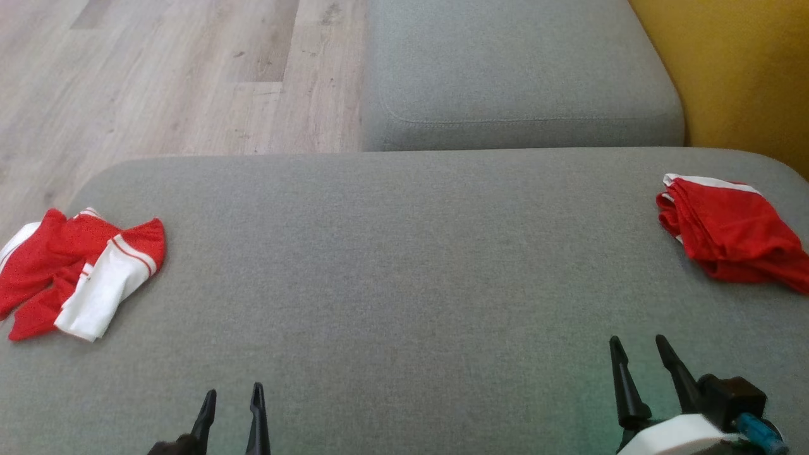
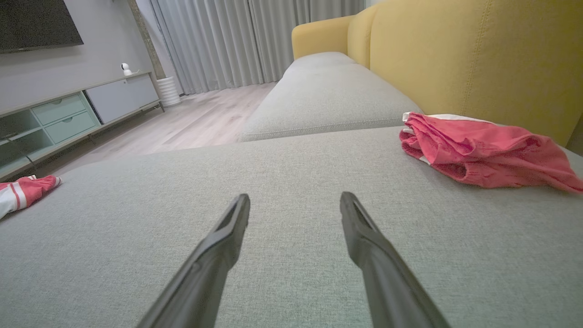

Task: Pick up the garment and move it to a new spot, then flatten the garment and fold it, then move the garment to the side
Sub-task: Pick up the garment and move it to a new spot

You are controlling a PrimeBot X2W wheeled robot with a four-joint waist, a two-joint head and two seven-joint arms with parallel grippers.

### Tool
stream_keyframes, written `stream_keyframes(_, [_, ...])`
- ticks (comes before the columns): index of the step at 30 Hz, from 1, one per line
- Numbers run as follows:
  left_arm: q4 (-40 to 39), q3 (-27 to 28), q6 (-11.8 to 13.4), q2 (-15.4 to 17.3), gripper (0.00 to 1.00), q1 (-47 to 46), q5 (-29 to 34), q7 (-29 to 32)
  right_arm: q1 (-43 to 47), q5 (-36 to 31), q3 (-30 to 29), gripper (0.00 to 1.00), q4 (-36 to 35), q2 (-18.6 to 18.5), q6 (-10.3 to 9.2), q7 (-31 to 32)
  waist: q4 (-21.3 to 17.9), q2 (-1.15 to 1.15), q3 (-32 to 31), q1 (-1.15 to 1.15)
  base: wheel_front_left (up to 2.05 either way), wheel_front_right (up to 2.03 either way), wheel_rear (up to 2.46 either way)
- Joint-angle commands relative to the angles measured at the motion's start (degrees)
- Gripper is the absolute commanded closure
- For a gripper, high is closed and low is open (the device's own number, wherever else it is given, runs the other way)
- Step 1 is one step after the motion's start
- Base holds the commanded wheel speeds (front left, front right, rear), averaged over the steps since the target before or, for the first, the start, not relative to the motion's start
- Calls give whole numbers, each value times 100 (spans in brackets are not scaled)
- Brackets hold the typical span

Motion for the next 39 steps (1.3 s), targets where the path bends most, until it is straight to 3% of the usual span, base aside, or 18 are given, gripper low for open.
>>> stream_keyframes(1, [-138,153,-10,11,0,-318,-28,-36,-265,-4,136,0,-163,-33,-4,-15,25,0,-12,0,0,0,0])
stream_keyframes(12, [-102,107,-31,25,0,-344,-17,-44,-155,47,164,0,-100,-33,-4,-1,216,0,-95,0,0,0,0])
stream_keyframes(17, [-155,73,-18,79,0,-409,38,-8,-81,83,168,0,-121,-33,-4,-60,746,0,-120,0,0,0,0])
stream_keyframes(25, [-402,128,59,301,0,-478,114,82,-275,339,440,0,-96,-33,-4,-205,2013,0,-19,0,0,0,0])
stream_keyframes(30, [-672,342,221,254,0,-382,87,-22,-751,308,856,0,-67,-33,-4,-175,2305,0,306,0,0,0,0])
stream_keyframes(39, [-1023,752,377,182,0,-144,161,-116,-1215,315,1336,0,158,-32,-4,-169,2453,0,515,0,0,0,0])
